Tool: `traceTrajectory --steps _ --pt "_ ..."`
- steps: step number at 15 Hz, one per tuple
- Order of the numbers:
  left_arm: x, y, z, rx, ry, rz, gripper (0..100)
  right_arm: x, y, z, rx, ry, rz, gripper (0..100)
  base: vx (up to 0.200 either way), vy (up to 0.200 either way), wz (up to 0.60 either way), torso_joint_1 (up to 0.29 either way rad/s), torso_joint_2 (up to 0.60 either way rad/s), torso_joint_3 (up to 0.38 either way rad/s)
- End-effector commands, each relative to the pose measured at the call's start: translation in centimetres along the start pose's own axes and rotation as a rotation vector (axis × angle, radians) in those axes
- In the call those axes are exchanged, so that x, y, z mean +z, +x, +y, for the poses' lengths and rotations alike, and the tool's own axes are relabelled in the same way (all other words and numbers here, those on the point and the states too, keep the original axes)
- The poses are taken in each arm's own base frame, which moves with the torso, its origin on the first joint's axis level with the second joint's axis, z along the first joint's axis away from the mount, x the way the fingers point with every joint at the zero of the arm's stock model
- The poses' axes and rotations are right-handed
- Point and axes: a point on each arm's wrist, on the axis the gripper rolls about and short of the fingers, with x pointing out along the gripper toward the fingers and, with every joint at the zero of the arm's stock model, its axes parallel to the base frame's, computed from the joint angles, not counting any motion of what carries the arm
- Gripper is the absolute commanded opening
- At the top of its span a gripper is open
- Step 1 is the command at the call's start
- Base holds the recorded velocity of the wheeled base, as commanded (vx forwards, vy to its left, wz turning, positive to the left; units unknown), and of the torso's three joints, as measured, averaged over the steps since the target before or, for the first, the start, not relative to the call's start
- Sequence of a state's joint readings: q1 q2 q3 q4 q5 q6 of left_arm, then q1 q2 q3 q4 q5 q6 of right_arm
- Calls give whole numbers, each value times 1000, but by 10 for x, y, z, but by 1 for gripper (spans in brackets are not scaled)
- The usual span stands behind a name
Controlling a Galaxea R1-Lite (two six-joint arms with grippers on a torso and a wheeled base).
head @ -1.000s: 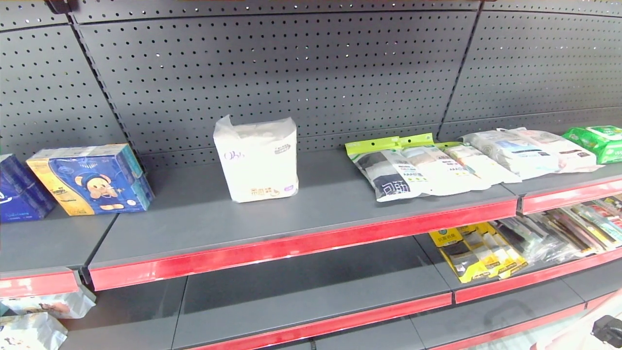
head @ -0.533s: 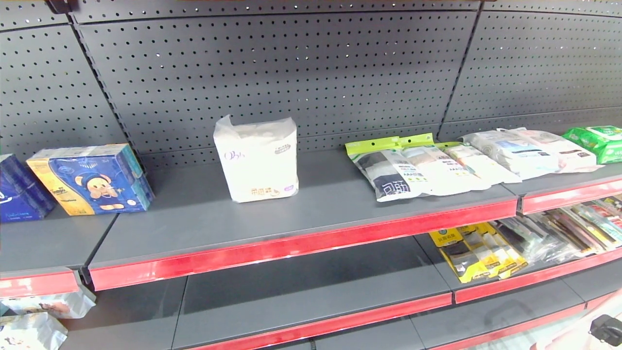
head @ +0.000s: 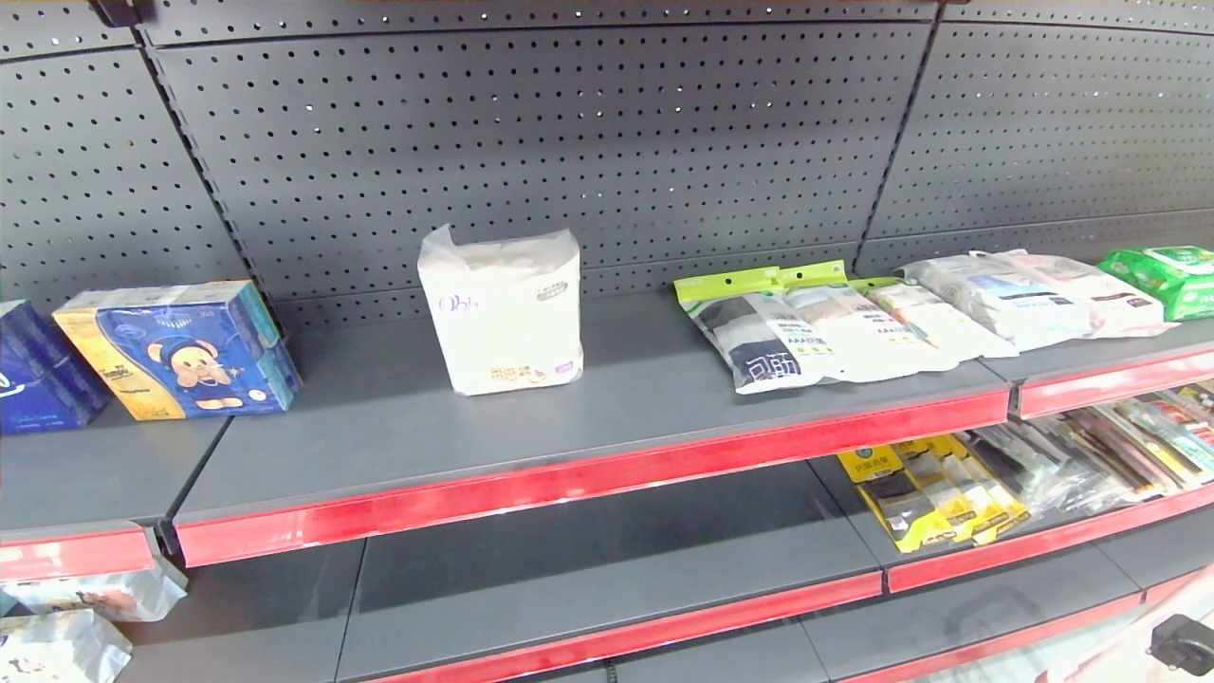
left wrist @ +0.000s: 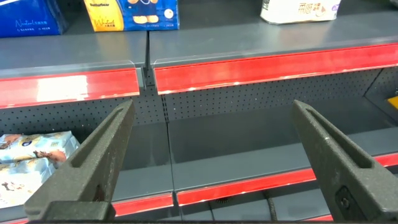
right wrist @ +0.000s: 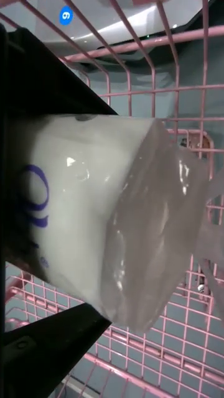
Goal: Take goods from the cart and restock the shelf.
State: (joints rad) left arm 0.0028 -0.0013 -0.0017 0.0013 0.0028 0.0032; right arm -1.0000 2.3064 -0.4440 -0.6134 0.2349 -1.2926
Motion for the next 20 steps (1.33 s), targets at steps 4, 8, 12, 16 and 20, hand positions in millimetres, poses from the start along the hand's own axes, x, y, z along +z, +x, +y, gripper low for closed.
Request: traceTrajectory --steps 4,8,12,16,20 --pt "0 0 0 1 0 2 100 2 -8 -4 -24 11 44 100 0 0 0 0 0 0" --pt "0 0 0 1 0 2 100 2 -9 -2 -4 43 49 100 0 0 0 0 0 0" --pt "0 0 0 1 0 2 100 1 -9 1 6 47 47 100 0 0 0 0 0 0" --pt "0 0 0 1 0 2 100 1 -9 3 15 50 40 100 0 0 0 0 0 0" --pt "0 0 0 1 0 2 100 0 -9 5 29 50 22 0 0 0 0 0 0 0"
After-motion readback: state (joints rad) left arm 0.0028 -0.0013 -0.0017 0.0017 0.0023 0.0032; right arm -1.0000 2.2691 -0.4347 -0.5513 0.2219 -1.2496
